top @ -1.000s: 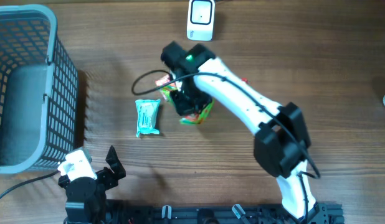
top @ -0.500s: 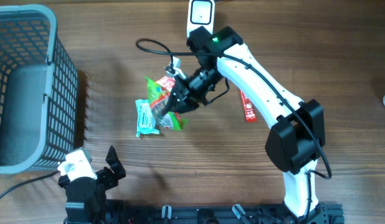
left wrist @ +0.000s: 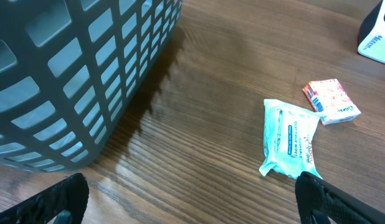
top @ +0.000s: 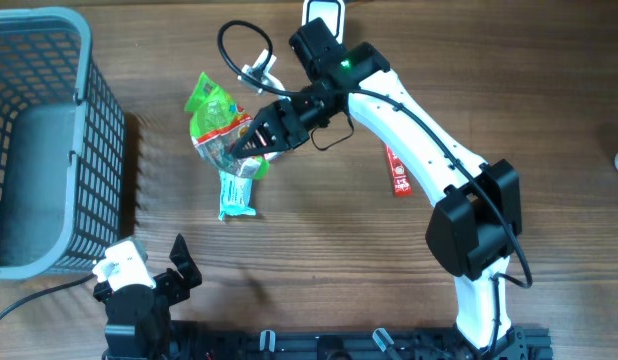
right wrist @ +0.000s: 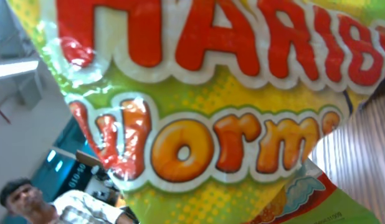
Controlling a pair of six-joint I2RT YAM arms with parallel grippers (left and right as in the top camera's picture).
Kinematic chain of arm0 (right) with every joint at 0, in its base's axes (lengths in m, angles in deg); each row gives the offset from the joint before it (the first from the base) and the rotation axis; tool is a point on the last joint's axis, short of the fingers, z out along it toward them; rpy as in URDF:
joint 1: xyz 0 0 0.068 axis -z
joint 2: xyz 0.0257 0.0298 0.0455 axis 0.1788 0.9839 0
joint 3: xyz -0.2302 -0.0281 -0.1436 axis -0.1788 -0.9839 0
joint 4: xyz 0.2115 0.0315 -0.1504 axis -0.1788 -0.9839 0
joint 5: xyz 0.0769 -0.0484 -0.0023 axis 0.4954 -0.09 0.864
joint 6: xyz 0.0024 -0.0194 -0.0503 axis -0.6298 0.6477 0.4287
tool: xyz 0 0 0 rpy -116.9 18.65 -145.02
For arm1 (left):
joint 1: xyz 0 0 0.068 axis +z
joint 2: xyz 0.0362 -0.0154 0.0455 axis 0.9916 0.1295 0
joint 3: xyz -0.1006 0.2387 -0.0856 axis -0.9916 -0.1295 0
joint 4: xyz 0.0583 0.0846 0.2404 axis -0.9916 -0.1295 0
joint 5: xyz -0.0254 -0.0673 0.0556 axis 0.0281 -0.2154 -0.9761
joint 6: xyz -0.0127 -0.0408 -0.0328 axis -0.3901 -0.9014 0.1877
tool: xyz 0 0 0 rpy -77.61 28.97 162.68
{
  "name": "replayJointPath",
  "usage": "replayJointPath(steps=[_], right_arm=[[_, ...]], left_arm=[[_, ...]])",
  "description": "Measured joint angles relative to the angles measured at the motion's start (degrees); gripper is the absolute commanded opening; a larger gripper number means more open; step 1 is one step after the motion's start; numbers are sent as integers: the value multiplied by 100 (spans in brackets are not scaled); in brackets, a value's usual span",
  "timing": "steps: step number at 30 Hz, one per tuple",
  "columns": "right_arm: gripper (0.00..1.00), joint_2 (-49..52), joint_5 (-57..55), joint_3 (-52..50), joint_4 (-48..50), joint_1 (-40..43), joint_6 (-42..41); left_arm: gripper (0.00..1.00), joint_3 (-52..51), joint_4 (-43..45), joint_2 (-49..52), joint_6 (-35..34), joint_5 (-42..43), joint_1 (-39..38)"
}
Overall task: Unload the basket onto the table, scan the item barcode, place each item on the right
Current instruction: 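Lift Haribo bag up toward the white scanner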
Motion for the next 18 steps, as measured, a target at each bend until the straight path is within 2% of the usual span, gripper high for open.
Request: replayJointPath(steps=[7, 11, 14, 18], right_arm=[[5, 0, -295, 0, 402, 0, 487], [4, 0, -640, 0, 415, 0, 461], [4, 0, -2057, 2, 332, -22, -262], [4, 0, -4815, -2, -136, -74, -1499]], left_arm=[[100, 0, 0, 0, 0, 0, 0], [100, 0, 0, 0, 0, 0, 0], [100, 0, 0, 0, 0, 0, 0], [100, 0, 0, 0, 0, 0, 0]])
